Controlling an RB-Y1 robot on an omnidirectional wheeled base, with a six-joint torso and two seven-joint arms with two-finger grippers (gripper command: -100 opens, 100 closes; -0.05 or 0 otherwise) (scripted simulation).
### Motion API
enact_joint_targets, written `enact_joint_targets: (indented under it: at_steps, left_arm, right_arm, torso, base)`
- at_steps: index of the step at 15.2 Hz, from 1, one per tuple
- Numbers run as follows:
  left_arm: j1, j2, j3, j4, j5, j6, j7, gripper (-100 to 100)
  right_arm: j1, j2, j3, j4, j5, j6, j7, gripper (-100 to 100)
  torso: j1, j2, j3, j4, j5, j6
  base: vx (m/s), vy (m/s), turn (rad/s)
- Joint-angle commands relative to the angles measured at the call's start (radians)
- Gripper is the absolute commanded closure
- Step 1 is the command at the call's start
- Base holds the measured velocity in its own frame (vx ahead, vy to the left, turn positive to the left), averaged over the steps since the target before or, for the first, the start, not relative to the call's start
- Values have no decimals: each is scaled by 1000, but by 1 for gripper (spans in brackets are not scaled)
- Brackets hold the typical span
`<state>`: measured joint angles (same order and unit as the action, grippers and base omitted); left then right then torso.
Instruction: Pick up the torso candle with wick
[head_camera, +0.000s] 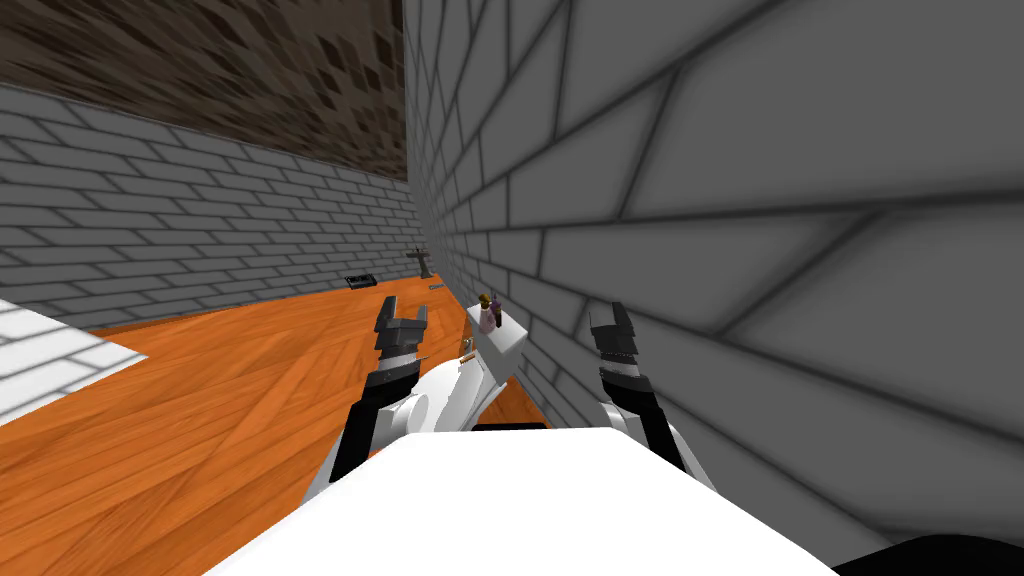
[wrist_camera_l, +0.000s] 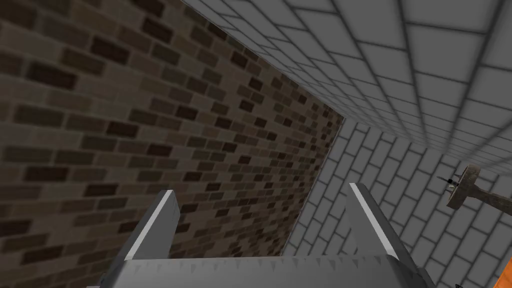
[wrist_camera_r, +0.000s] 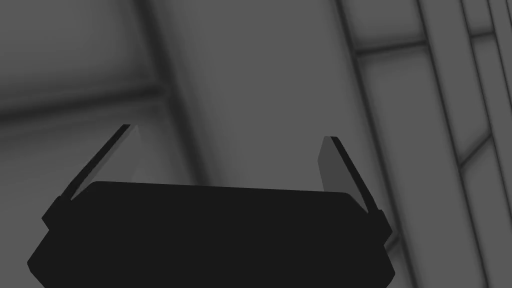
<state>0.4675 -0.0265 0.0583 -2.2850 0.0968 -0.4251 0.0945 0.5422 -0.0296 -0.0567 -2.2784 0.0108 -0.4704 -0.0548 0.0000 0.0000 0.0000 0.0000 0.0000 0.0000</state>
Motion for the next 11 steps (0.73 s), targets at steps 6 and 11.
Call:
enact_joint_targets:
  at_steps: [6,11]
  left_arm:
    - [-61,135,18,67,-10,80,25,-100]
    - [-139,223,40,153,-24,182,58,-100]
  right_arm:
    - [0,0,0,0,0,0,0,0]
    - [0,0,0,0,0,0,0,0]
  torso:
    - [0,0,0,0,0,0]
    - [0,0,0,0,0,0]
  base:
    - [0,-1,-74]
    - [-5,0,-95]
